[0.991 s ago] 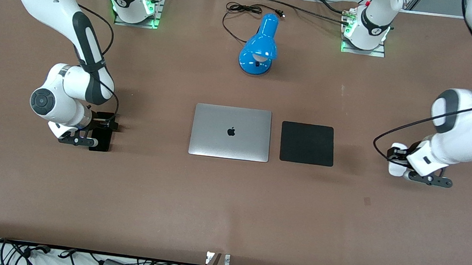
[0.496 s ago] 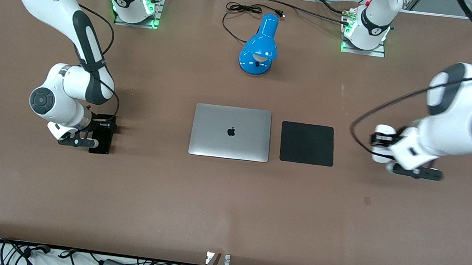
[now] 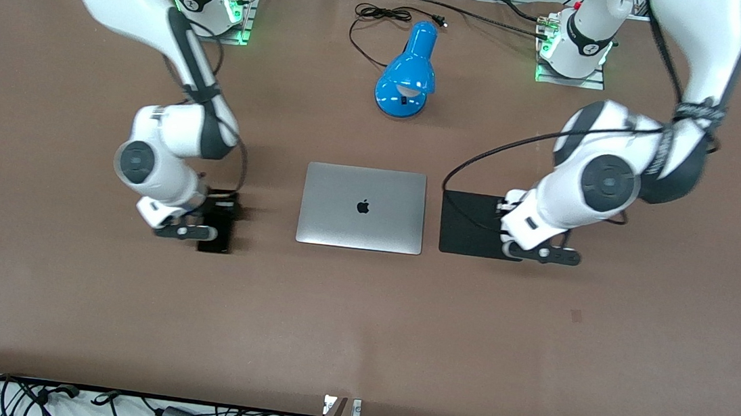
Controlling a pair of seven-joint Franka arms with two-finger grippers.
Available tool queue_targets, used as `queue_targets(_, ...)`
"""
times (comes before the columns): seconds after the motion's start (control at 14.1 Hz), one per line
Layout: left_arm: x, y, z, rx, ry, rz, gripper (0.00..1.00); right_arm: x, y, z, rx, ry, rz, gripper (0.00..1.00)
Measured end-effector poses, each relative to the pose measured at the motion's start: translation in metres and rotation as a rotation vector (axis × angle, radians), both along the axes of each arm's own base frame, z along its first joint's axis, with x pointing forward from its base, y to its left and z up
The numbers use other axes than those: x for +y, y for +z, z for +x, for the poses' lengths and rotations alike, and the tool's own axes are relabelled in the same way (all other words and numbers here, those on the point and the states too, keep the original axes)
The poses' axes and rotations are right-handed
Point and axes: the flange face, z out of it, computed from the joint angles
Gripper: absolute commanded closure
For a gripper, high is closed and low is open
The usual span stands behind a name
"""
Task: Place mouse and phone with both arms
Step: 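Place the phone by the laptop while the left gripper places the mouse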
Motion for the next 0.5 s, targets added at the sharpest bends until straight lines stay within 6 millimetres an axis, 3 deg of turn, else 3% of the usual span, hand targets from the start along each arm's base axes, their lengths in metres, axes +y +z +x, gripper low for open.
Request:
queue_targets(0.21,0.000,-0.068,-0.021,-0.063,0.016,-0.031,0.66,0.042,-0.008,-0.009,0.003,-0.002,-0.007,0.82)
queue_targets(0.5,0.004,-0.125,-0.049,-0.130,0.025,-0.067,0.65,0.053,-0.015,-0.013,0.011,-0.013,-0.015,0.82)
